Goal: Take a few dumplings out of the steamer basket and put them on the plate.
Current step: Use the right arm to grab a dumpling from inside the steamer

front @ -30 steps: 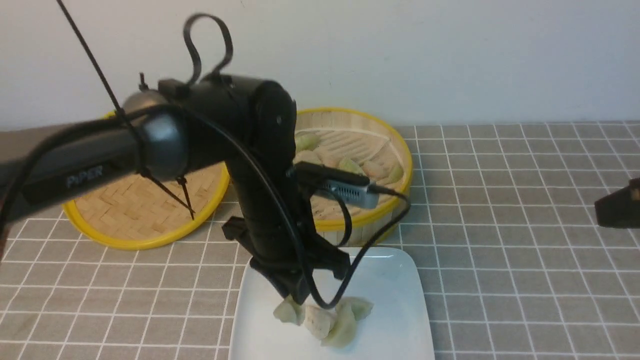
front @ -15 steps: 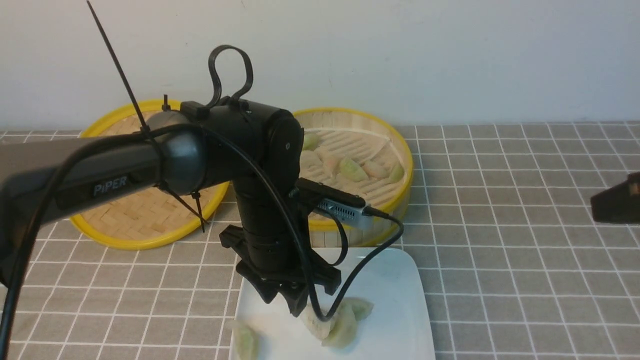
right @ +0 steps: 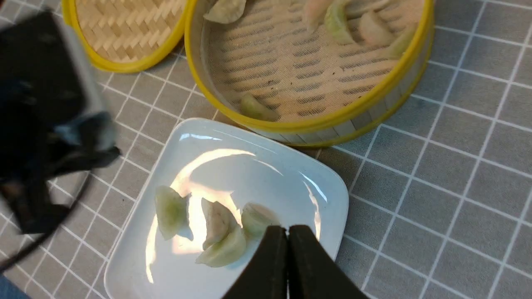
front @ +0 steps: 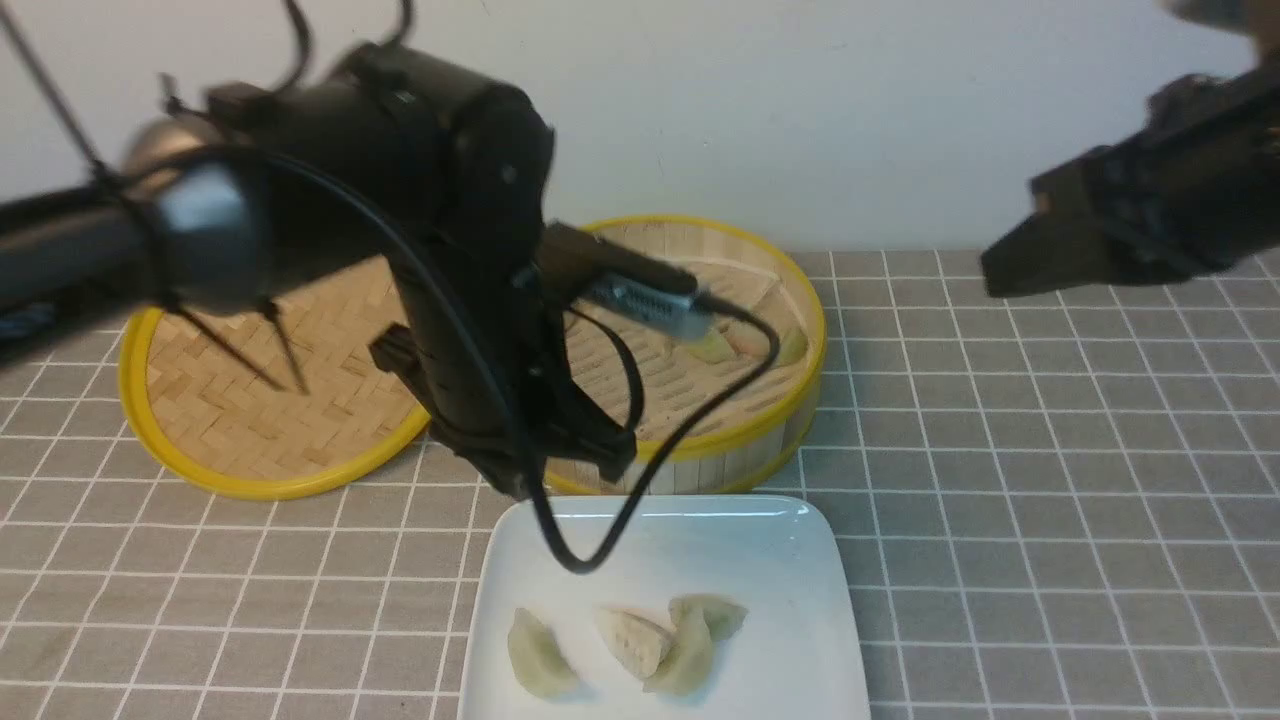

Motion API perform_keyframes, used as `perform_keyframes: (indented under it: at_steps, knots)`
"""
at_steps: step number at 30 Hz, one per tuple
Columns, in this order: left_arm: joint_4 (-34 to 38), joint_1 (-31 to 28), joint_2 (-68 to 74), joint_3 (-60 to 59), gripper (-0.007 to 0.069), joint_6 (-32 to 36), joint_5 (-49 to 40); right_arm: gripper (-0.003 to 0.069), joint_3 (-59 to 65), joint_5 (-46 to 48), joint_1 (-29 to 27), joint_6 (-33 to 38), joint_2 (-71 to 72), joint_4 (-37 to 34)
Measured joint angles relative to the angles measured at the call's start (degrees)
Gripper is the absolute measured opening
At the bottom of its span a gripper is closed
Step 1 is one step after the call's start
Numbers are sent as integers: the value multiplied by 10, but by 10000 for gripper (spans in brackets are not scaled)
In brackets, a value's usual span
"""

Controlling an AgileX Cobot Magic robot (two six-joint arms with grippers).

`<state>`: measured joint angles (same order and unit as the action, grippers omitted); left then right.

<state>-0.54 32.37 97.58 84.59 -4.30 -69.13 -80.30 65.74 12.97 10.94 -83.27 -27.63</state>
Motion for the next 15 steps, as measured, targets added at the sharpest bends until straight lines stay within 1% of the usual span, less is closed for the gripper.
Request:
perform_keyframes:
  at_steps: [4, 5, 6, 11, 15]
  knots:
    - [-3, -4, -111, 0, -5, -7, -12, -4, -73, 0, 43, -9, -92, 48]
    - [-3, -4, -111, 0, -5, -7, -12, -4, -73, 0, 45, -9, -98, 50]
    - [-3, -4, -152, 0, -5, -16, -14, 1, -110, -1, 60, -10, -144, 68]
    - [-3, -4, -240, 0, -5, -35, -25, 24, -200, -12, 83, -11, -243, 111]
    - [-3, -4, -290, -14, -5, -41, -28, 90, -301, -17, 93, -11, -351, 170]
